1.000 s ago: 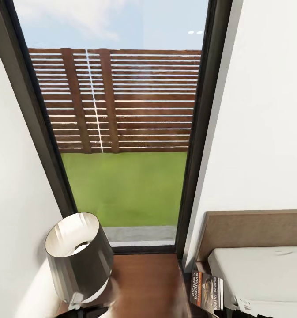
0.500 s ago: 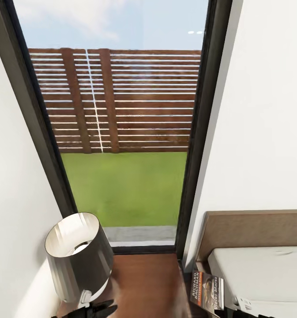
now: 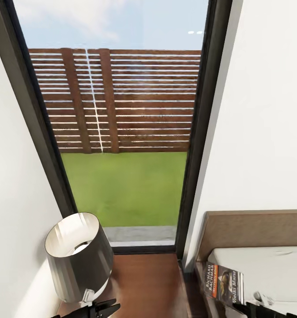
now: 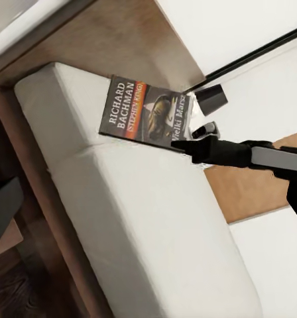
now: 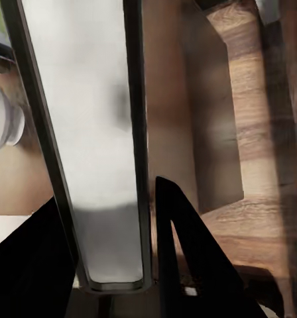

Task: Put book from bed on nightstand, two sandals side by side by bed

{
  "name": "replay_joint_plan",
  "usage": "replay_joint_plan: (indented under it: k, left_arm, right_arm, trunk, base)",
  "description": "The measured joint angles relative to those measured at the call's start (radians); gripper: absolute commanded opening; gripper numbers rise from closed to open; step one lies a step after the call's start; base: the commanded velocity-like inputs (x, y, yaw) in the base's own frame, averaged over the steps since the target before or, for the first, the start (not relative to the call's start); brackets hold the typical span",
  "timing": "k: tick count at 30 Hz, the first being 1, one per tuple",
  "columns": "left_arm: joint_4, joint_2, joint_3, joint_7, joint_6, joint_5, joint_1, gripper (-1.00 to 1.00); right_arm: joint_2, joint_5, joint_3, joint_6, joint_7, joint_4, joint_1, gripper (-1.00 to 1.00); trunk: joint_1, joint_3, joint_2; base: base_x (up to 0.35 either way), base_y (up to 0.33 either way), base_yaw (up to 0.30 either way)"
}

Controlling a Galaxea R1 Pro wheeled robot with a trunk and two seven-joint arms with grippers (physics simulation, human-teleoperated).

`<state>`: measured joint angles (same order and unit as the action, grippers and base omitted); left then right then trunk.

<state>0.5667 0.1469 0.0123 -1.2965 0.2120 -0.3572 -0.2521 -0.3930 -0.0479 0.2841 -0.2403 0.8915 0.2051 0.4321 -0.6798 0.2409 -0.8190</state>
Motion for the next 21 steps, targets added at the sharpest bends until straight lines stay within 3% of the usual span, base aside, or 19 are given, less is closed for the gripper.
replay_joint_plan:
  k: [6,9,11,15,19,21]
  left_arm:
    - [0.000,0.000,0.000,0.005,0.000,0.000,0.000,1.00]
    - [-0.001,0.000,0.000,0.008,0.000,0.000,0.000,1.00]
    - [-0.001,0.000,0.000,0.012,0.000,0.000,0.000,1.00]
    - [-0.001,0.000,0.000,0.020,0.000,0.000,0.000,1.00]
    - [-0.001,0.000,0.000,0.025,0.000,0.000,0.000,1.00]
    - [-0.001,0.000,0.000,0.028,0.000,0.000,0.000,1.00]
  right_arm:
    - [-0.094,-0.084,-0.001,-0.005,0.004,-0.002,0.000,-1.00]
    - [-0.131,-0.099,-0.005,-0.008,0.012,0.000,0.000,-1.00]
    - [-0.139,-0.106,-0.009,-0.013,0.055,0.001,0.000,-1.00]
    - [-0.145,-0.111,-0.015,-0.110,0.301,0.004,0.000,-1.00]
    - [-0.146,-0.104,-0.009,-0.183,0.388,0.005,0.000,-1.00]
    - [-0.146,-0.103,-0.009,-0.193,0.399,0.005,0.000,-1.00]
  trunk:
    - [0.000,0.000,0.000]
    - [0.000,0.000,0.000]
    - [0.000,0.000,0.000]
    - [0.000,0.000,0.000]
    - [0.000,0.000,0.000]
    - [0.000,0.000,0.000]
  base:
    - [0.000,0.000,0.000]
    - [0.000,0.000,0.000]
    - [0.000,0.000,0.000]
    - [0.000,0.000,0.000]
    - [0.000,0.000,0.000]
    - [0.000,0.000,0.000]
